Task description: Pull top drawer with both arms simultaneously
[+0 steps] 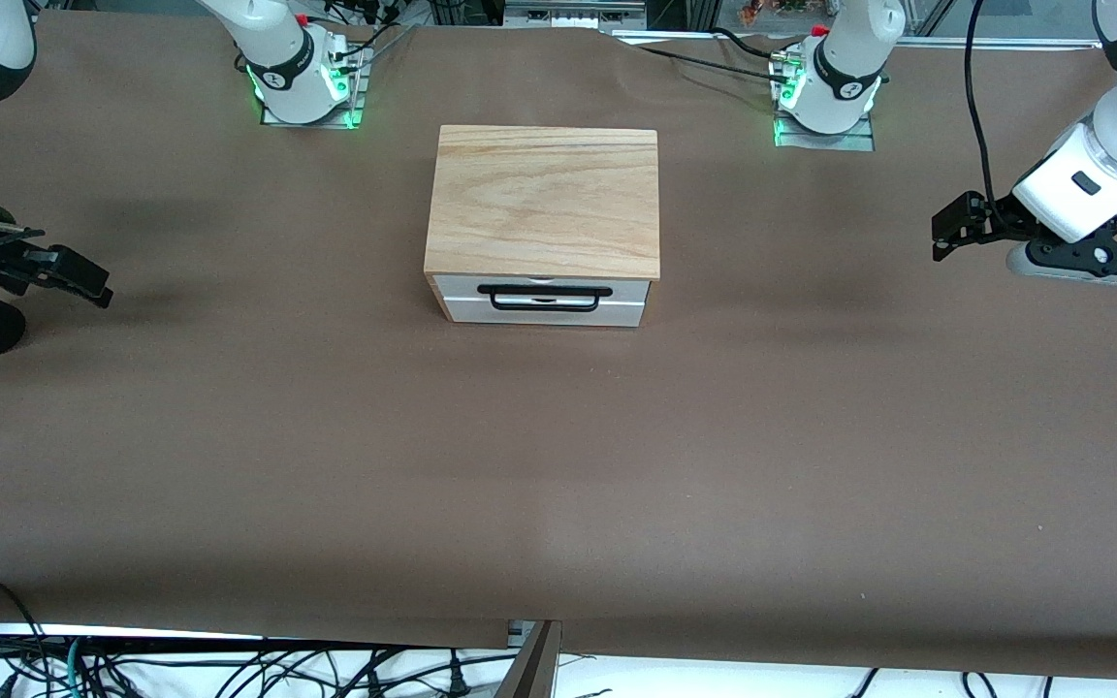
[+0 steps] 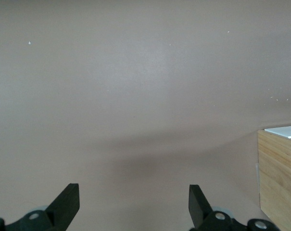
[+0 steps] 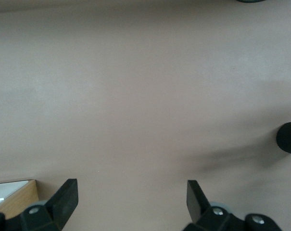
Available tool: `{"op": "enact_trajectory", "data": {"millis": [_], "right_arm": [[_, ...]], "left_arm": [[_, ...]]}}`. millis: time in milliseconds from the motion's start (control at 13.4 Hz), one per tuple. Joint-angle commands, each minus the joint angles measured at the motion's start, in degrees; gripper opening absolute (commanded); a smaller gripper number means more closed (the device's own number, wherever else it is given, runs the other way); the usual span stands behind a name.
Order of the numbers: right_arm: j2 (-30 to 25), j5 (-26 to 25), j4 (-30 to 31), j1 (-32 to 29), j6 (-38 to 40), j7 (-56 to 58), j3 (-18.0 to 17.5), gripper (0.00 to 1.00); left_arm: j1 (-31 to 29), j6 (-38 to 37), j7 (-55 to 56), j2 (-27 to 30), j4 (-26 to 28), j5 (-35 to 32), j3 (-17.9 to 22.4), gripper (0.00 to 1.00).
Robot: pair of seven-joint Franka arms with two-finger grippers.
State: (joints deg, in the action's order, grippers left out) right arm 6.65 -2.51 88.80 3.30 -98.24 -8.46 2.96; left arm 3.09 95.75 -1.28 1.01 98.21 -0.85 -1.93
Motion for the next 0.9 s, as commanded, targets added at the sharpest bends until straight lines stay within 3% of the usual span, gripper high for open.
{"op": "enact_trajectory", "data": {"millis": [0, 824], "right_arm": [[-1.3, -0.7, 0.7, -0.9, 0.5, -0.3, -1.0, 1.00], [-1.3, -0.7, 0.7, -0.9, 0.6, -0.2, -0.9, 1.00]], "left_arm": [[-0.6, -1.0, -0.9, 0.4, -0.4, -1.2, -0.5, 1.00], [-0.6, -1.4, -0.9, 0.1, -1.0, -1.2, -0.5, 1.00]]}}
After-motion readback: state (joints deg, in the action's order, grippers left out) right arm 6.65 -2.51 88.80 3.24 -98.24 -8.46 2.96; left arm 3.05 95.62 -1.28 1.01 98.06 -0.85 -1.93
